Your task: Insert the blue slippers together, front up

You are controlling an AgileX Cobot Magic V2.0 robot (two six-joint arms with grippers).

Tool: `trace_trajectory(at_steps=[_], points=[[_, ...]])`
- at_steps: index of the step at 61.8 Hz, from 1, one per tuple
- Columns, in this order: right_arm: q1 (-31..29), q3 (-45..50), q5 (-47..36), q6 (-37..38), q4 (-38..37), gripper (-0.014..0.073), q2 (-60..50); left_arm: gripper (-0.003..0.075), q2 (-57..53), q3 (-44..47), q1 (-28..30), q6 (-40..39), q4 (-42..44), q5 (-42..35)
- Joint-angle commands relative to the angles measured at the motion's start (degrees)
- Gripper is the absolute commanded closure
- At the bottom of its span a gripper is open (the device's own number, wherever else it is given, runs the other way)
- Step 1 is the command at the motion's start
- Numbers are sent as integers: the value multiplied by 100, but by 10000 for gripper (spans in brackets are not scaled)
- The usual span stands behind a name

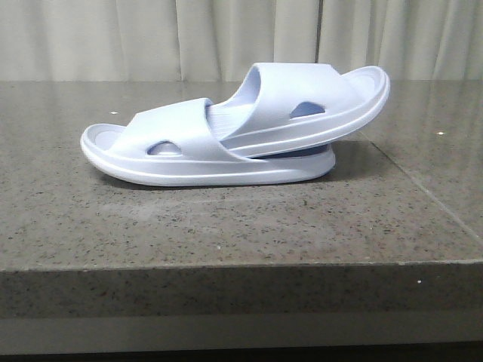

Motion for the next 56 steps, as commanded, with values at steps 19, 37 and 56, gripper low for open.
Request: trace_trajectory(at_steps=[19, 37, 56], points=[[7, -133, -329, -28, 79, 661, 9, 741, -8, -150, 8, -70, -31, -375], [7, -133, -329, -28, 79, 661, 9, 741, -8, -150, 8, 27, 9, -404], [7, -133, -310, -28, 79, 661, 9, 741, -934, 731, 619, 361, -354, -2173]])
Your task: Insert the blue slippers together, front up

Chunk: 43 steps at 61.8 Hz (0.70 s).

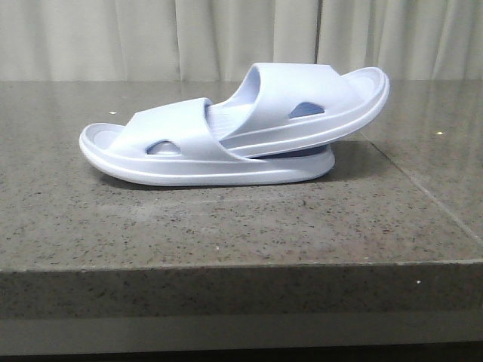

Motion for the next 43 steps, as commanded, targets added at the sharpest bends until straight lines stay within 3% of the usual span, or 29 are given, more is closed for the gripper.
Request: trace_trajectory(at_steps=[1, 22, 43], points=[[7, -133, -310, -28, 81, 661, 22, 741, -459, 306, 244, 53, -95, -961], [7, -133, -310, -28, 81, 661, 22, 741, -2254, 2679, 574, -56, -205, -2802], [7, -133, -310, -28, 81, 661, 22, 741, -3210, 3561, 574, -70, -364, -3169]])
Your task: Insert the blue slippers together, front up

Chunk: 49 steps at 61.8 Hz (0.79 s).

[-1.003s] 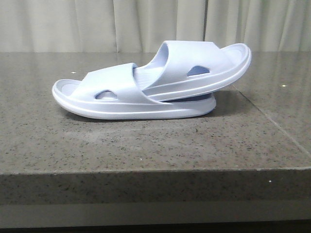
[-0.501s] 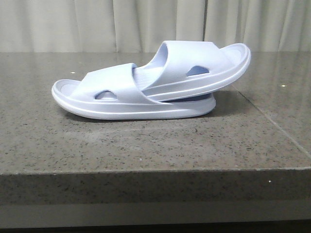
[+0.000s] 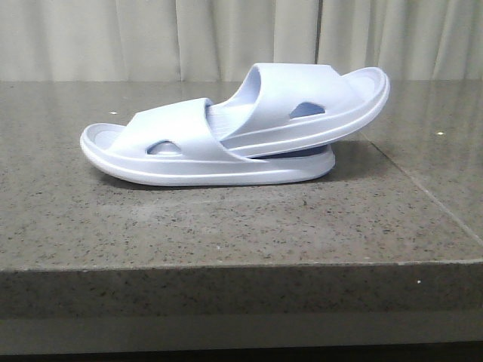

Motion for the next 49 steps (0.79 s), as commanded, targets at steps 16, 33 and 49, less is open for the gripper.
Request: trace_trajectory(at_steps=[16, 33, 49], points=[[7, -133, -305, -28, 103, 661, 22, 741, -123, 476, -283, -66, -53, -1665], [7, -133, -305, -28, 103, 661, 22, 741, -123, 519, -310, -66, -41, -1706], [7, -133, -305, -28, 103, 661, 22, 741, -123, 519, -9, -66, -77, -1919]])
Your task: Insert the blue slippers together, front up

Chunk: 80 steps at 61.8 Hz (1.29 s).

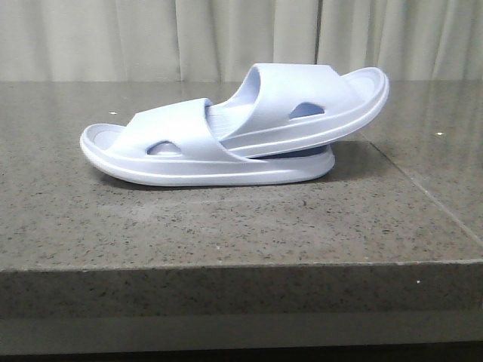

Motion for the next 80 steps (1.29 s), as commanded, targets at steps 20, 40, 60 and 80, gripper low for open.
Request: trace_trajectory(at_steps=[20, 40, 60, 80], points=[[7, -133, -305, -28, 103, 661, 22, 741, -123, 44, -79, -52, -55, -538], [7, -133, -305, -28, 103, 661, 22, 741, -102, 44, -136, -52, -55, -538], [7, -133, -305, -28, 103, 661, 22, 741, -102, 44, -136, -52, -55, -538], [7, -133, -305, -28, 103, 661, 22, 741, -102, 44, -136, -52, -55, -538]])
